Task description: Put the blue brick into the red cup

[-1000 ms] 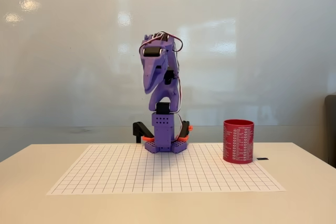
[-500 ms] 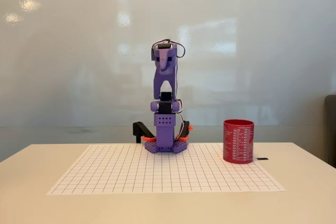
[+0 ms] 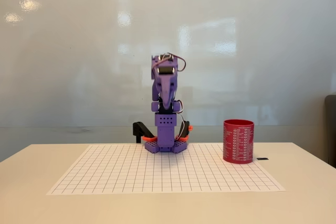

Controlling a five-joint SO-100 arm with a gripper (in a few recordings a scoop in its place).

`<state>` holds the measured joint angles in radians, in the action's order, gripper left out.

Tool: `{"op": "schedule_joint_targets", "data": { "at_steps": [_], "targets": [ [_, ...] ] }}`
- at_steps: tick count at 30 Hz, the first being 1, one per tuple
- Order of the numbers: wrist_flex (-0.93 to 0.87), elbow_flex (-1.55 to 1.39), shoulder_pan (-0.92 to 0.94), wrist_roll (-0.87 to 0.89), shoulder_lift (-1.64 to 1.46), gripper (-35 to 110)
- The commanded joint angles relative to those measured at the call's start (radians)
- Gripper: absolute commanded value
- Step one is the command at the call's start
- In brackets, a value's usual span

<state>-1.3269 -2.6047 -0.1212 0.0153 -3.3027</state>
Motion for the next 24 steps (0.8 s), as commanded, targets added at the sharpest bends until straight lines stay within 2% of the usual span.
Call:
{"op": "schedule_joint_targets", "data": {
  "at_steps": [1,8,24],
  "targets": [
    [0.080,-0.175,-0.009,0.023,0.000,-1],
    [0.114,-0.410,-0.009,0.049,0.000,-1],
    [0.118,-0.419,0.012,0.077,0.002,-1]
  ]
}}
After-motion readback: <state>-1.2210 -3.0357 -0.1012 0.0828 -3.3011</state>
